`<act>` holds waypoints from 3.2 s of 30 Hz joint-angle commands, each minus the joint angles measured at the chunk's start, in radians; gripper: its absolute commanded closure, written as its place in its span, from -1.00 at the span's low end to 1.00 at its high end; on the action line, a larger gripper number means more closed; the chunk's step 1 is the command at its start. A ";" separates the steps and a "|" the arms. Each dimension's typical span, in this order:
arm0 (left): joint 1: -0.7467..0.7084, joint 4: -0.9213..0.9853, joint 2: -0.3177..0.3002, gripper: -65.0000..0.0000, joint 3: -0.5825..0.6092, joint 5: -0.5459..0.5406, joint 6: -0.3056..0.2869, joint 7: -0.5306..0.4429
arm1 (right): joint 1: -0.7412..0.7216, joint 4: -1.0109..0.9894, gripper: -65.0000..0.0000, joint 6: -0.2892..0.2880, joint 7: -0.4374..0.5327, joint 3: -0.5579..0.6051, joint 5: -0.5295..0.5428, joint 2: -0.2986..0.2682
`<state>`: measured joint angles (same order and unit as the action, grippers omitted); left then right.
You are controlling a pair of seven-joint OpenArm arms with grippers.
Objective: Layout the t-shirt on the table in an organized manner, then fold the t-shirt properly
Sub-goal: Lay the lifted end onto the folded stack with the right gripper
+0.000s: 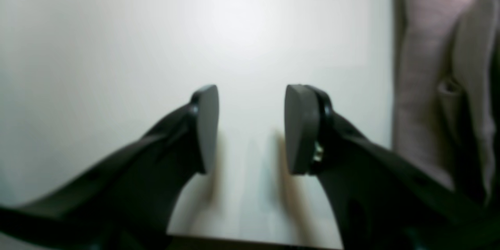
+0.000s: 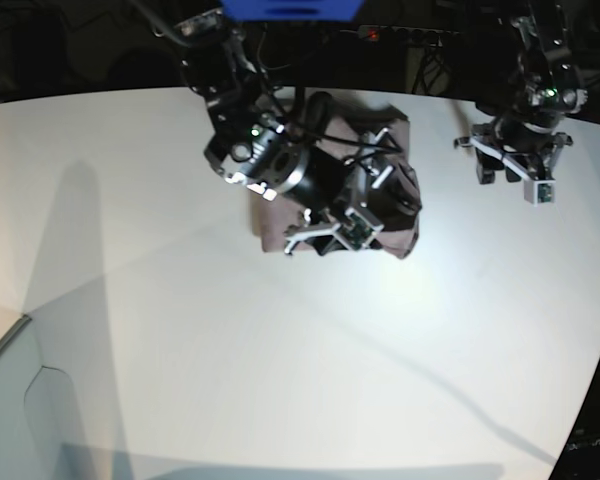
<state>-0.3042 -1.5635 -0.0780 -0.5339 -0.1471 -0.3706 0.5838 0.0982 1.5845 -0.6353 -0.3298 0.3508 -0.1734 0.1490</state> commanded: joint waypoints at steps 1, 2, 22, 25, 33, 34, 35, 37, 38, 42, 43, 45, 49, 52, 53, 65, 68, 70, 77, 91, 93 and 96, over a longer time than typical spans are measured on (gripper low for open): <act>0.004 -0.019 -0.022 0.17 -0.027 -0.004 0.000 0.006 | 0.008 0.040 -0.14 0.001 0.025 -0.016 0.016 0.008; 0.009 -0.019 -0.026 0.17 -0.044 -0.004 0.000 0.025 | 0.024 0.063 -0.14 0.001 0.025 -0.034 0.016 0.008; 0.198 -0.005 -0.148 0.16 -0.248 -0.004 0.000 0.112 | 0.251 0.049 -0.15 0.101 0.030 -0.088 0.013 0.008; 0.190 -0.005 -0.148 0.16 -0.248 -0.003 0.000 0.112 | 0.251 0.046 -0.15 0.144 0.030 -0.086 0.013 0.008; 0.168 -0.005 -0.147 0.16 -0.249 -0.003 0.000 0.110 | 0.260 0.044 -0.05 0.145 0.027 -0.031 0.013 0.008; 0.167 -0.007 -0.147 0.16 -0.254 -0.003 0.000 0.110 | 0.263 0.044 0.01 0.145 0.027 -0.012 0.013 0.005; 0.167 -0.007 -0.147 0.16 -0.263 -0.003 0.000 0.110 | 0.266 0.044 0.07 0.145 0.028 0.009 0.013 -0.001; 0.167 -0.007 -0.145 0.16 -0.282 -0.003 0.000 0.112 | 0.266 0.044 0.16 0.145 0.025 0.043 0.013 -0.009; 0.167 -0.007 -0.144 0.16 -0.286 -0.003 0.000 0.112 | 0.266 0.044 0.20 0.145 0.025 0.052 0.013 -0.012; 0.167 -0.007 -0.145 0.16 -0.289 -0.003 0.000 0.112 | 0.263 0.043 0.28 0.145 0.025 0.057 0.013 -0.013; 0.167 -0.007 -0.145 0.16 -0.289 -0.003 0.000 0.112 | 0.262 0.043 0.28 0.145 0.025 0.054 0.013 -0.013; 0.167 -0.007 -0.147 0.16 -0.289 -0.003 0.000 0.112 | 0.260 0.043 0.27 0.147 0.025 0.052 0.013 -0.013; 0.167 -0.007 -0.147 0.16 -0.289 -0.003 0.000 0.112 | 0.260 0.043 0.14 0.148 0.025 0.050 0.013 -0.013; 0.167 -0.007 -0.147 0.16 -0.289 -0.003 0.000 0.112 | 0.260 0.043 0.05 0.148 0.025 0.029 0.013 -0.013; 0.167 -0.007 -0.147 0.16 -0.289 -0.003 0.000 0.112 | 0.260 0.043 0.04 0.148 0.025 0.029 0.013 -0.013; 0.167 -0.007 -0.145 0.16 -0.289 -0.003 0.000 0.112 | 0.232 -0.037 0.05 0.148 0.027 0.031 0.013 -0.015; 0.167 -0.007 -0.145 0.16 -0.289 -0.003 0.000 0.112 | 0.231 -0.045 0.13 0.148 0.028 0.032 0.013 -0.015; 0.167 -0.007 -0.145 0.16 -0.289 -0.003 0.000 0.112 | 0.229 -0.045 0.30 0.148 0.028 0.034 0.013 -0.015; 0.167 -0.007 -0.145 0.16 -0.289 -0.003 0.000 0.112 | 0.214 -0.055 1.00 0.148 0.025 0.034 0.013 -0.010; 0.170 -0.005 -0.148 0.16 -0.289 -0.001 0.000 0.106 | 0.259 0.026 1.00 0.145 0.024 0.162 0.013 -0.053; 0.172 -0.005 -0.150 0.16 -0.289 -0.001 0.000 0.106 | 0.268 0.081 1.00 0.145 0.024 0.123 0.013 -0.061; 0.173 -0.005 -0.177 0.16 -0.291 -0.003 0.000 0.106 | 0.283 0.132 1.00 0.145 0.024 0.040 0.013 -0.059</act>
<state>-0.1410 -1.5547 -0.2310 -0.8185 -0.1432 -0.3706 0.7143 0.3897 1.6943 -0.4911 -0.3325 0.3878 -0.1722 0.0807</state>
